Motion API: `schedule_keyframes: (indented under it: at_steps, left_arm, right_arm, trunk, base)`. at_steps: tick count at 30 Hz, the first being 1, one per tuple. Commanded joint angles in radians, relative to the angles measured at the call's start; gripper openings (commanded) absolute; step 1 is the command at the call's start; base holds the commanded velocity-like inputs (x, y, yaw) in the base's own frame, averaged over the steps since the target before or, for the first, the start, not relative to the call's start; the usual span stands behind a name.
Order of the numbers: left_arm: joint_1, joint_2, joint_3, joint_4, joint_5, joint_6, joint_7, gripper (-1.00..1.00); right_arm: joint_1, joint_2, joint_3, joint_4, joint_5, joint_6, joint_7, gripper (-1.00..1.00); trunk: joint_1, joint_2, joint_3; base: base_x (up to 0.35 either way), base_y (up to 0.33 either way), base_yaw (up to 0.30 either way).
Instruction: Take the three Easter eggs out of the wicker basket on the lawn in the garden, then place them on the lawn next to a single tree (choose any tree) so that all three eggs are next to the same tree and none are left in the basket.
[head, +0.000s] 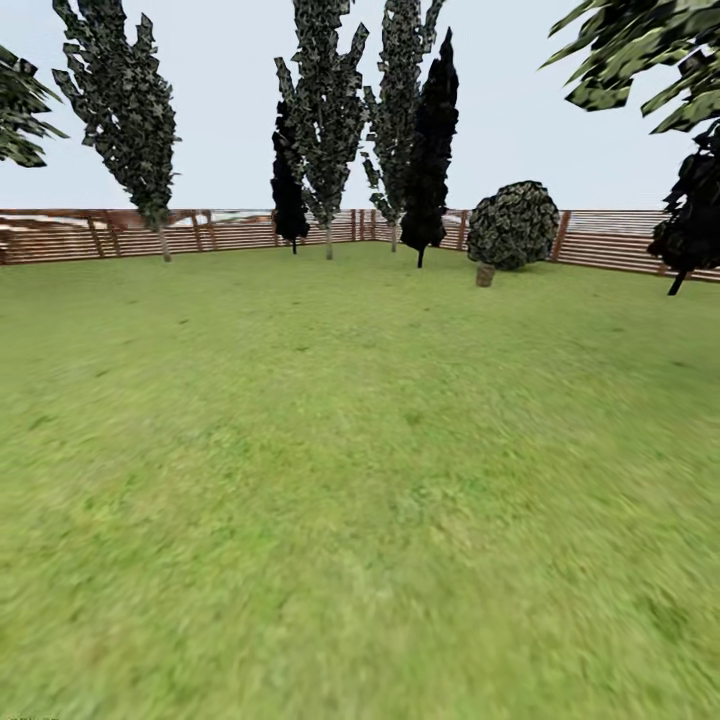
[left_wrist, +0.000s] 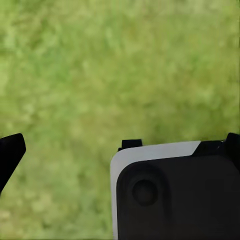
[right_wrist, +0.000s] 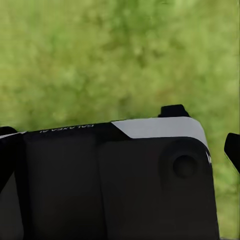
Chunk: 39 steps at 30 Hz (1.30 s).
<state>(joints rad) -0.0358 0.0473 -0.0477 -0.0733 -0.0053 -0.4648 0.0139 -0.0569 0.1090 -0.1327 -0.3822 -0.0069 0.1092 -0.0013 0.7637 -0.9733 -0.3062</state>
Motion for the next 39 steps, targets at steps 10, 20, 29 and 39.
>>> schedule_keyframes:
  at_steps: [10, 20, 29, 39]
  left_arm:
    - [-0.001, 0.000, -0.004, 0.001, 0.000, -0.004, 0.001, 1.00]
    - [-0.001, 0.000, -0.004, 0.001, -0.001, -0.003, 0.001, 1.00]
    - [-0.001, 0.000, -0.004, 0.001, -0.001, -0.003, 0.001, 1.00]
    - [-0.001, 0.000, -0.004, 0.001, -0.001, -0.003, 0.001, 1.00]
  right_arm:
    - [0.000, 0.001, -0.003, -0.003, -0.001, 0.006, 0.000, 1.00]
    - [0.000, 0.001, -0.002, -0.003, 0.000, 0.006, 0.000, 1.00]
    - [0.000, 0.001, -0.001, -0.003, 0.001, 0.006, 0.002, 1.00]
    - [0.000, 0.001, -0.001, -0.003, 0.001, 0.006, 0.003, 1.00]
  trunk:
    - [0.001, -0.001, -0.001]
    - [0.001, -0.001, -0.001]
    - [0.001, -0.001, -0.001]
    - [0.001, -0.001, -0.001]
  base:
    - [0.337, 0.000, 0.288]
    - [0.338, 0.000, 0.266]
    - [0.338, 0.000, 0.045]
    - [0.338, 0.000, 0.003]
